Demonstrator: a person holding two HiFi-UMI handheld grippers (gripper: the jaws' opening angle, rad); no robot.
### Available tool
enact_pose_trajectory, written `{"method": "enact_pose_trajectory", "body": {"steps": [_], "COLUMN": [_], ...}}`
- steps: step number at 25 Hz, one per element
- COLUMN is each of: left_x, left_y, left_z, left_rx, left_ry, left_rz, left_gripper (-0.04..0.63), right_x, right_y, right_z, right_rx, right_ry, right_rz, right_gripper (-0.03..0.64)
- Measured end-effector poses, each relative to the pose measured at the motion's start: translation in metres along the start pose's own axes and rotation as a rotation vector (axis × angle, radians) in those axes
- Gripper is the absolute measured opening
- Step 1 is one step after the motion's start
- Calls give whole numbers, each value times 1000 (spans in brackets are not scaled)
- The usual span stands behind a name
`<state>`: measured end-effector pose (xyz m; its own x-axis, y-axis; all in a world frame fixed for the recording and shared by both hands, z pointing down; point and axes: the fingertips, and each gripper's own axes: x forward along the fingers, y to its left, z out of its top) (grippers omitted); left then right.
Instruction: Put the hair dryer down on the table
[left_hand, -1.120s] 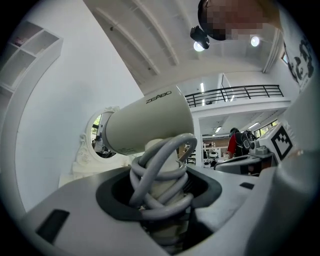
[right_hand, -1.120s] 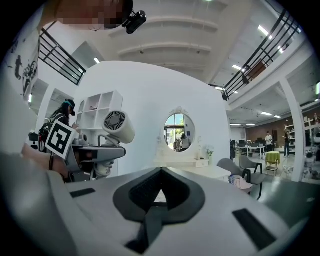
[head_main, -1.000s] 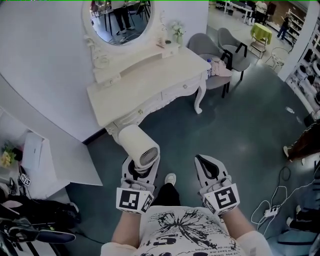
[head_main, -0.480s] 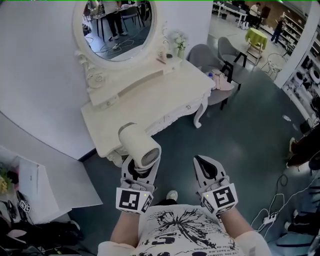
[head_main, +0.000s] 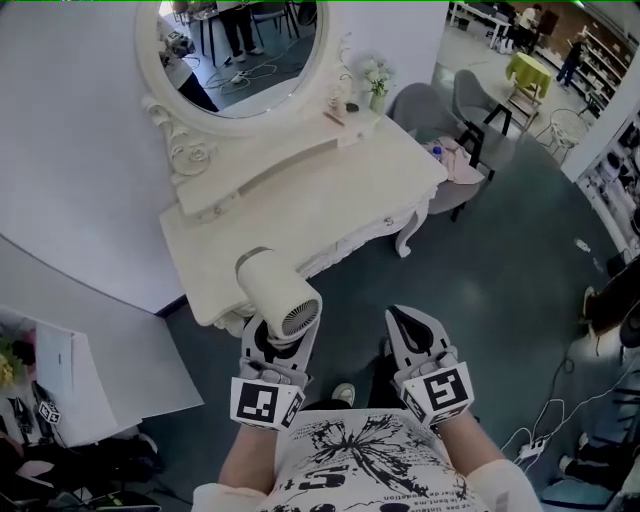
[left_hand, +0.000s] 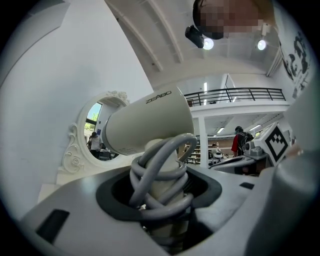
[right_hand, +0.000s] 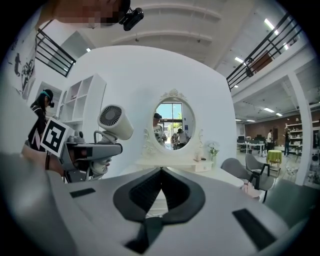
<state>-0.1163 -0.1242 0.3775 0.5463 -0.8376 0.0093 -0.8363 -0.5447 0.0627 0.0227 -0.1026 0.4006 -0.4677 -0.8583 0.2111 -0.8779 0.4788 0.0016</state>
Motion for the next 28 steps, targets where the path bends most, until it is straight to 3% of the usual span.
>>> {"method": "enact_pose_trajectory", "body": {"steps": [13, 19, 28], "left_x": [104, 166, 218], "left_y": [36, 42, 56], "left_z": [10, 6, -15], "left_rx": [55, 30, 0], "left_ry": [-2, 4, 49], "left_rz": [241, 379, 554], "left_gripper": [241, 241, 241], "right_x": [120, 171, 233], "right_y": [-92, -150, -209], "right_z": [29, 40, 28], "right_rx": [-22, -54, -54], "right_ry": [-50, -38, 1], "right_rz": [252, 390, 518], "right_gripper": [11, 11, 11]}}
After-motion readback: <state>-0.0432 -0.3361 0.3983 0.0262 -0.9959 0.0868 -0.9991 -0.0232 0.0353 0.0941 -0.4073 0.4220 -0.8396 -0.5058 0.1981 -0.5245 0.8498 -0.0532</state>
